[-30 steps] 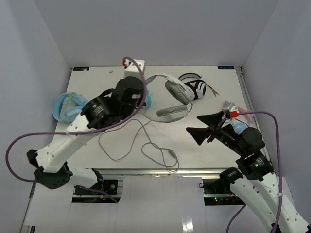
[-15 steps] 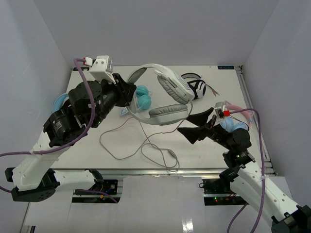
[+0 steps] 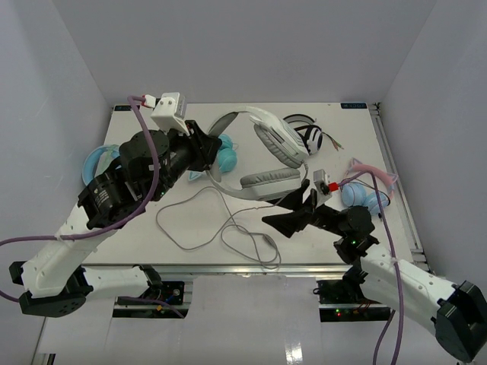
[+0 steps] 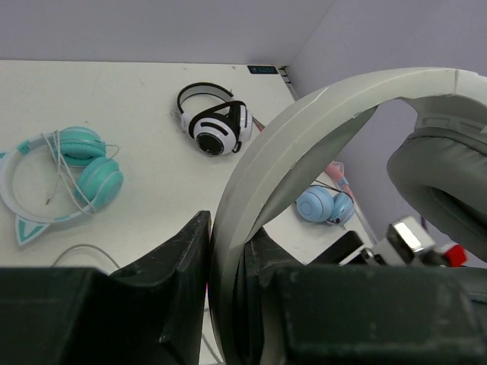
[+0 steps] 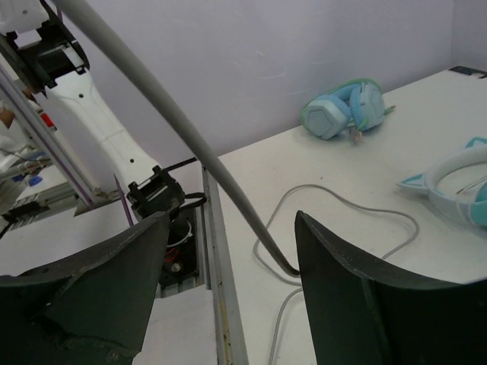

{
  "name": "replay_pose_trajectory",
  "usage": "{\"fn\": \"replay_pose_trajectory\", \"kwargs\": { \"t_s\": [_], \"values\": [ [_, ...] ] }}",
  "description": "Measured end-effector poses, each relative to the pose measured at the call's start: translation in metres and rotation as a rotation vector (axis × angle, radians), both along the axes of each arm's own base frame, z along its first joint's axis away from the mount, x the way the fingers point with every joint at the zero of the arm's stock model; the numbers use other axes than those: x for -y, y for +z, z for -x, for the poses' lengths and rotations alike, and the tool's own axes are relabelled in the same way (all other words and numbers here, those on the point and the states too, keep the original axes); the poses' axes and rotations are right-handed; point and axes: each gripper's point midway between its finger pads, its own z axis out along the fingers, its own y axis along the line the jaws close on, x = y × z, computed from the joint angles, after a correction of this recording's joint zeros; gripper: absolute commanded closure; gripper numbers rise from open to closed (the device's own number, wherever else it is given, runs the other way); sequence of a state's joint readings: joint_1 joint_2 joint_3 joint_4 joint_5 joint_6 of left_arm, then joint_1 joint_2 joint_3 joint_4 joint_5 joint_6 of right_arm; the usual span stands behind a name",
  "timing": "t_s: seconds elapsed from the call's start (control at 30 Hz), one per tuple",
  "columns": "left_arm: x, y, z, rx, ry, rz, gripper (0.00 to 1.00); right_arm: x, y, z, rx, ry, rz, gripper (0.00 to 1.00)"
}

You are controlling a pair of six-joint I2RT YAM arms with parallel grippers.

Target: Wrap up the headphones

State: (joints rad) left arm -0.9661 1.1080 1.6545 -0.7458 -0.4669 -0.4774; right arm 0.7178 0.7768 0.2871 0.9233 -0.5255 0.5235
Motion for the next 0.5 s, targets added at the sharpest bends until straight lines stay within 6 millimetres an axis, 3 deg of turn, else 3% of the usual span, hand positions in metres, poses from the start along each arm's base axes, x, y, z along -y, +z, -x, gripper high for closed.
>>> {"fn": "replay_pose_trajectory", "kwargs": {
  "t_s": [0.2,0.5],
  "values": [
    [0.003,0.015,0.013,0.009,-0.059,0.096,1.0,-0.025,-0.025,0.008,-0.025,0.07,0.046,0.38],
    [-0.014,0.024,0.044,0.031,-0.14,0.232,1.0,-0.042,-0.032,0.016,0.003,0.12,0.024,0.5]
  ]
}}
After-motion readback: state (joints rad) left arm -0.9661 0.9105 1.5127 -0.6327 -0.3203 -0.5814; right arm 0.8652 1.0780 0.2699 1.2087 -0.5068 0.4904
